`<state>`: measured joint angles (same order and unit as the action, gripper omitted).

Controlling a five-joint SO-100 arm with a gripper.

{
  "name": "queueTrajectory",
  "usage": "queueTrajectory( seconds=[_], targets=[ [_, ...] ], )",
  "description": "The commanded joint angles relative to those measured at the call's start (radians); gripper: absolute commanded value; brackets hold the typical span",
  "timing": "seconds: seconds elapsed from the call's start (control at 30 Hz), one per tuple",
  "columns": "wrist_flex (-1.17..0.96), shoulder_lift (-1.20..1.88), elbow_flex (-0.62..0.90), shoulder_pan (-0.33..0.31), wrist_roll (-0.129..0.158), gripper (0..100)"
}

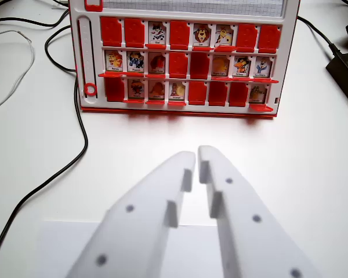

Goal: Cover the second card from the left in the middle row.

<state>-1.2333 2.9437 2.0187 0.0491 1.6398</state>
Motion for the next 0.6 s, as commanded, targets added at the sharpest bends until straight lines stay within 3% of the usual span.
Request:
queueTrajectory(
  seconds=[0.0,0.57],
  targets=[
    [0.015,-0.006,-0.015,0.002,0.009,0],
    [0.101,-0.089,0.025,0.040,0.003,0]
  ],
)
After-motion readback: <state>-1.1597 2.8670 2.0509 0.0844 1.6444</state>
